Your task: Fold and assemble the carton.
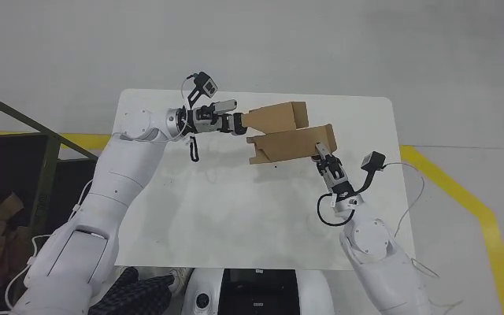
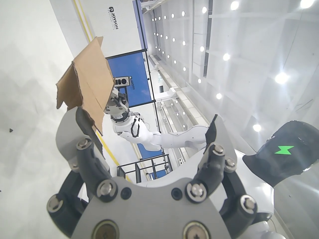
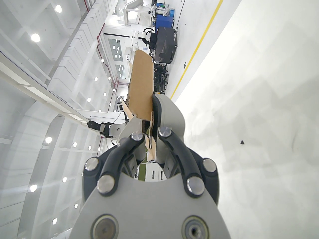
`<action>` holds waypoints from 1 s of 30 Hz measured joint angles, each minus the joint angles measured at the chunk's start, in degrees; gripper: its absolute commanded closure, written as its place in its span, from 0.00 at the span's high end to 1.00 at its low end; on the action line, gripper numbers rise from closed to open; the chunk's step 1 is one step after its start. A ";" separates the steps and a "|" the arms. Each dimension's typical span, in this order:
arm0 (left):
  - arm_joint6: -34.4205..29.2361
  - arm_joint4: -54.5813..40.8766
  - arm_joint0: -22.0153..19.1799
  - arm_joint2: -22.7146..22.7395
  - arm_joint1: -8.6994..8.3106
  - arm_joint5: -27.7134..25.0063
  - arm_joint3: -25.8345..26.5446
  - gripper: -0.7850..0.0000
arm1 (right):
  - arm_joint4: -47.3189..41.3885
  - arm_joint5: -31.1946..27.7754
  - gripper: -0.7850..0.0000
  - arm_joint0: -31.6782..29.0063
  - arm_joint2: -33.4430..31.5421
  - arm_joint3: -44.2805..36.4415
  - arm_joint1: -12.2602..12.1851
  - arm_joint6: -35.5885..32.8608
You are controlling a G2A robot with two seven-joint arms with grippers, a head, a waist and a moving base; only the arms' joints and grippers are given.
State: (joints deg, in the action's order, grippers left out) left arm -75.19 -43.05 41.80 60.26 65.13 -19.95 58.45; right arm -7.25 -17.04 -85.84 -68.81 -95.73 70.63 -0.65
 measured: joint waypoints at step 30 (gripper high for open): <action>4.26 7.36 -2.54 -2.48 1.75 0.59 -3.37 0.38 | 0.10 -0.40 0.00 -0.70 -0.56 -1.56 1.19 -1.06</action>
State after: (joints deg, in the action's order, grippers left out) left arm -70.93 -35.69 39.26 57.78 66.88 -19.36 55.08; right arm -7.15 -17.44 -86.54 -69.37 -97.29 71.82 -1.70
